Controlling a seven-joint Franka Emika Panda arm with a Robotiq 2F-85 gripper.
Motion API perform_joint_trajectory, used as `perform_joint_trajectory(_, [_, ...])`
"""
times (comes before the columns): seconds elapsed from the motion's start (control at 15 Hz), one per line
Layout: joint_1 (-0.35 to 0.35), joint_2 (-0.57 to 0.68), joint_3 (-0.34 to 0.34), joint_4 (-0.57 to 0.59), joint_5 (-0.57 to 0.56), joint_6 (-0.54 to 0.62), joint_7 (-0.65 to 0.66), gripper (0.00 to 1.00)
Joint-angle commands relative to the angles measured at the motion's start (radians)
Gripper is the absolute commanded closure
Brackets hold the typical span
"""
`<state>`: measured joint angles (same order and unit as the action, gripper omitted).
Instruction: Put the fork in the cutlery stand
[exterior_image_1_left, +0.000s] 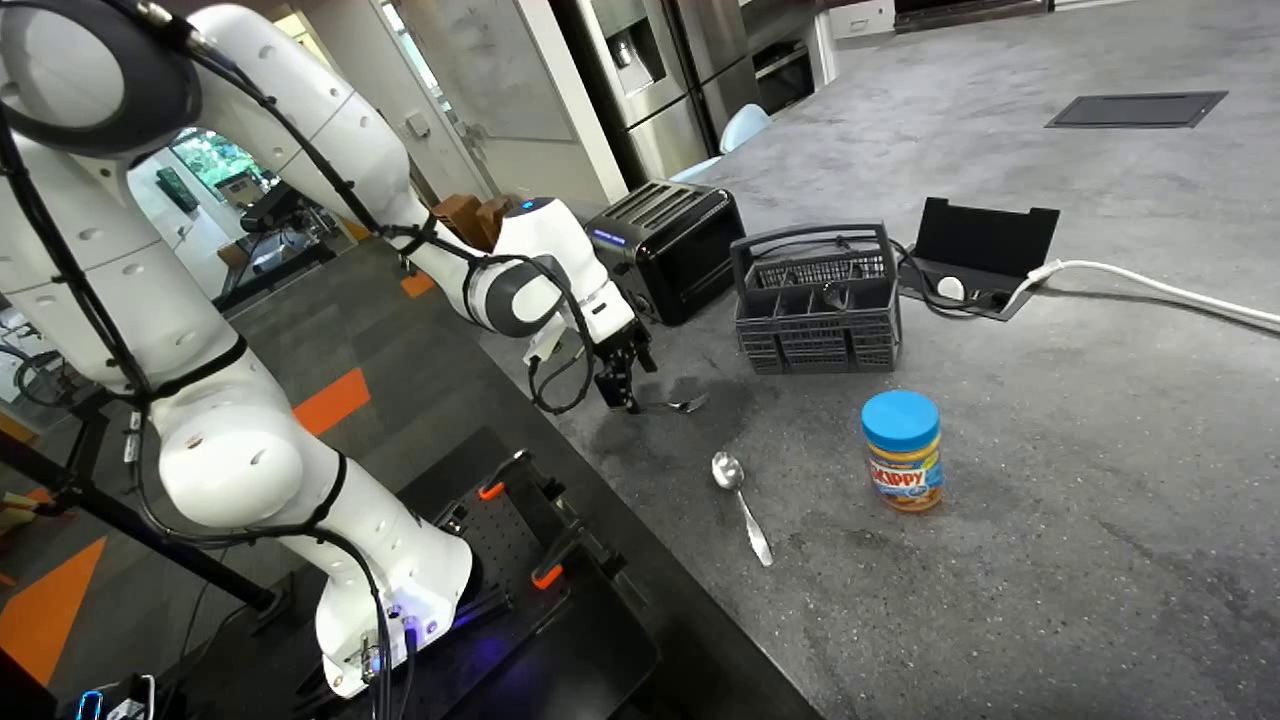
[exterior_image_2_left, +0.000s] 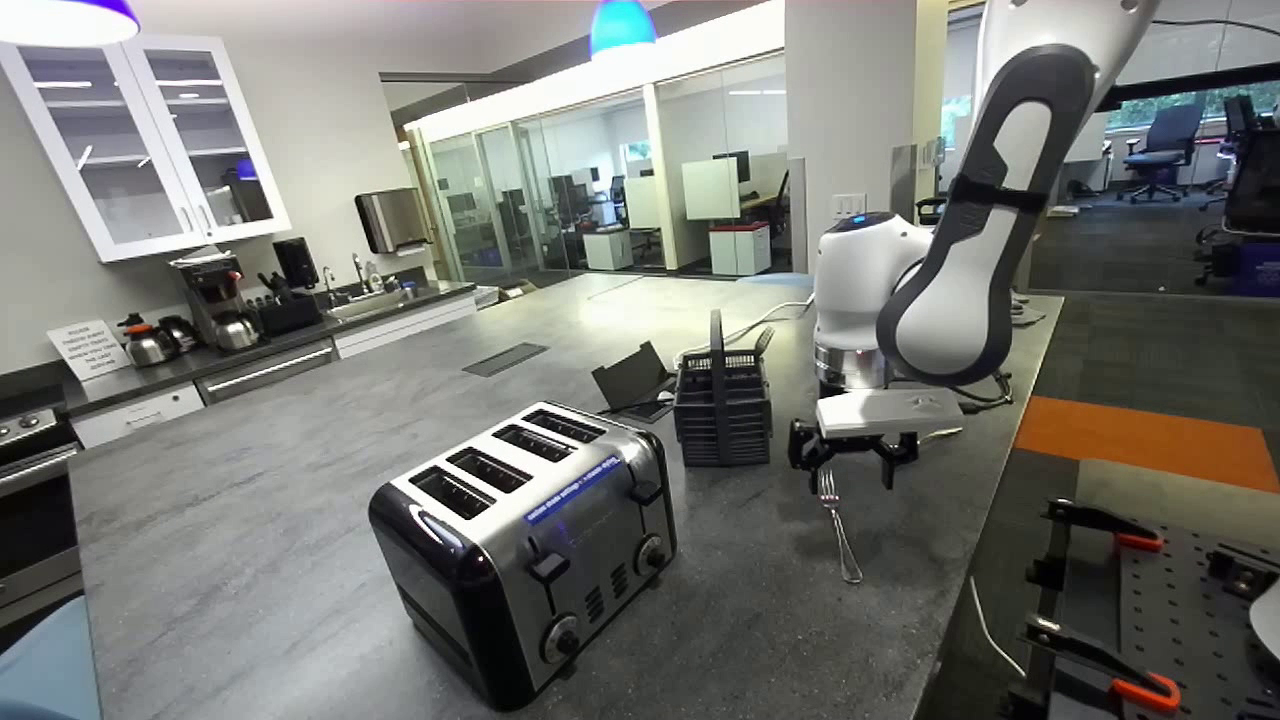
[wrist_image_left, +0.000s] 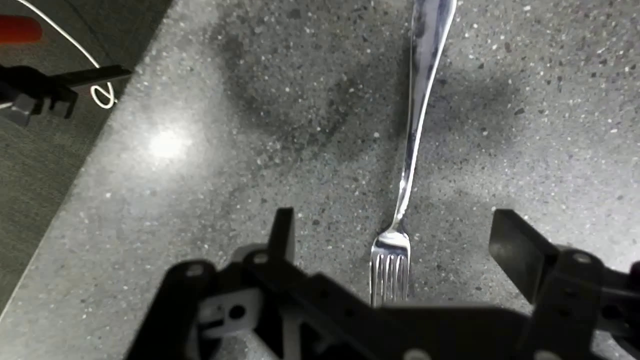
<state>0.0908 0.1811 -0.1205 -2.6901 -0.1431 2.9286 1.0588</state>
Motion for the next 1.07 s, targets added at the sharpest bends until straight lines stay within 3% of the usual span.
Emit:
perform_joint_trajectory(0.0, [0.059,0.053,-0.055,0.023,-0.015,0.041,0.049,0.00])
perform_joint_trajectory(0.8, [0.098,0.175,-0.042,0.061,0.153,0.127,-0.019,0.00])
perform_joint_trajectory(0.87, [0.095,0.182,-0.036,0.062,0.171,0.134,-0.026,0.07])
perform_joint_trajectory(0.93, [0.104,0.190,-0.042,0.063,0.184,0.149,-0.025,0.28])
perform_joint_trajectory(1.0, [0.111,0.196,-0.045,0.065,0.196,0.157,-0.027,0.32])
